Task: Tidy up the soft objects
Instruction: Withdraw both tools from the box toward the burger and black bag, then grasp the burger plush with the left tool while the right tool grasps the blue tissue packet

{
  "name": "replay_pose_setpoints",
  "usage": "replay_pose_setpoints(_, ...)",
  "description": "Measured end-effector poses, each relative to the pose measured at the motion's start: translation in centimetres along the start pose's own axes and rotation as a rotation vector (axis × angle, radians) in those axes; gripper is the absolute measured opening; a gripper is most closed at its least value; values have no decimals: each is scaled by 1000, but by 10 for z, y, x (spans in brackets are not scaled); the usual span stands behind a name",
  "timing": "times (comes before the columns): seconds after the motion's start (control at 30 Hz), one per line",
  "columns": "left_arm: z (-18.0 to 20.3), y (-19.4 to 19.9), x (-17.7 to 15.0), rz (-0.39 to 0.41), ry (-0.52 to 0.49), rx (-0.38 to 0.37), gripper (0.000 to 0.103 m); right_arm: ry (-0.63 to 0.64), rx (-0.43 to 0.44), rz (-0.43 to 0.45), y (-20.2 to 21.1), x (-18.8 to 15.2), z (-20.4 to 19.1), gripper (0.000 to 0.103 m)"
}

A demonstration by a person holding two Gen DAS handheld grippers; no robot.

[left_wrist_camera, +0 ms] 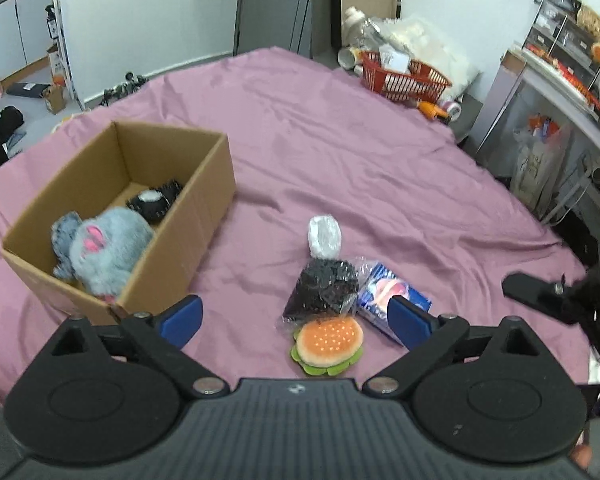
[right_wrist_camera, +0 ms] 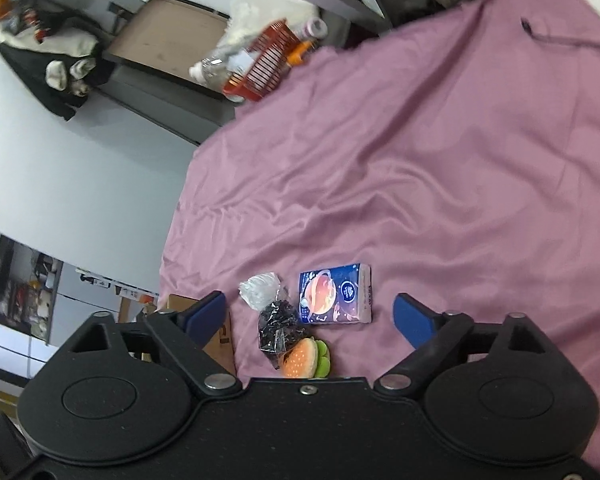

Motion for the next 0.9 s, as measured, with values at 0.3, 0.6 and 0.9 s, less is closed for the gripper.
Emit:
replay_pose_setpoints(0.3, 5, -42, -13, -84, 35, -1, 95, -89, -15, -61, -27, -2, 20, 64)
replay_pose_setpoints(0.6, 9, -84, -27, -159, 54, 37, 84, -97, -33, -101, -48, -2, 25, 57)
replay_pose_setpoints(0.9, 11, -102, -24, -207, 37, 47, 47, -108, -45, -138, -68, -6, 31, 54)
Point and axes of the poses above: each gripper's, at about its wrist camera, not at the fingertips, and y roughly against the way its jaws point, z to its right, x to its top, the point moved 1 cm from there along -y, roughly the way its jaws point, and after that the axes turned 15 degrees about y, right-handed, at the moved point
